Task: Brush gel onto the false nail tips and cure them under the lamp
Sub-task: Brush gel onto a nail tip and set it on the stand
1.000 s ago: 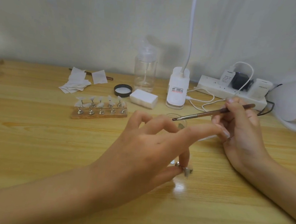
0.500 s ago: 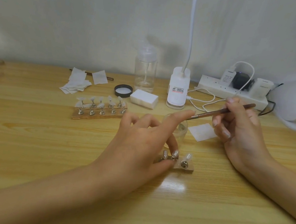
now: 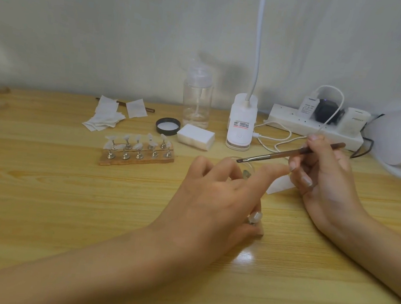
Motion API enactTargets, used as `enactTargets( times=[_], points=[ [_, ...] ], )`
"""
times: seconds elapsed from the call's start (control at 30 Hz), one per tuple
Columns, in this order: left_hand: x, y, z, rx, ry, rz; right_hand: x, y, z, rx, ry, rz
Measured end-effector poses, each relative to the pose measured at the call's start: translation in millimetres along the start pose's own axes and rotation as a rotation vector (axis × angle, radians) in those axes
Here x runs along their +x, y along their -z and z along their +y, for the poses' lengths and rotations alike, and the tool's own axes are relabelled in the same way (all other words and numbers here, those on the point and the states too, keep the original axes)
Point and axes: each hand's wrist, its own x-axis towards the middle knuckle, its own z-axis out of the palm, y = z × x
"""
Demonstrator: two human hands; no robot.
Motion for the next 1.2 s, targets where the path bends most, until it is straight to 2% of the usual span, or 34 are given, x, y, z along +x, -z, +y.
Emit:
enactTargets(
  times=[0.13, 0.27, 0.33, 0.47, 0.57, 0.7, 0.87, 1.2],
  points=[
    [0.9, -3.0, 0.3, 0.046, -0.047, 0.061, 0.0, -0.2, 0.1, -0.006, 0.009, 0.001],
    [-2.7, -8.3, 2.5, 0.153, -0.234, 0.235, -0.8, -1.2, 0.0, 0.005, 0.004, 0.027],
    [-4.1, -0.8, 1.2, 0.028, -0.300, 0.288, -0.8, -0.7, 0.0, 0.011, -0.008, 0.051],
    [4.9, 26.9, -18.2, -0.501, -0.123, 0.279, -0.9, 0.5, -1.1, 0.017, -0.013, 0.026],
    [10.4, 28.2, -41.0, -0.704, 0.059, 0.326, -0.9, 1.1, -1.5, 0.015, -0.015, 0.018],
    [7.4, 11.0, -59.9, -0.911, 0.274, 0.298, -0.2, 1.4, -0.9, 0.014, -0.020, 0.017],
    [3.2, -1.2, -71.6, -1.005, 0.308, 0.270, -0.6, 1.6, -1.1, 0.010, -0.019, 0.000],
    [2.3, -2.3, -69.2, -0.915, 0.286, 0.271, -2.5, -0.7, -2.0, -0.015, -0.001, -0.035]
  ],
)
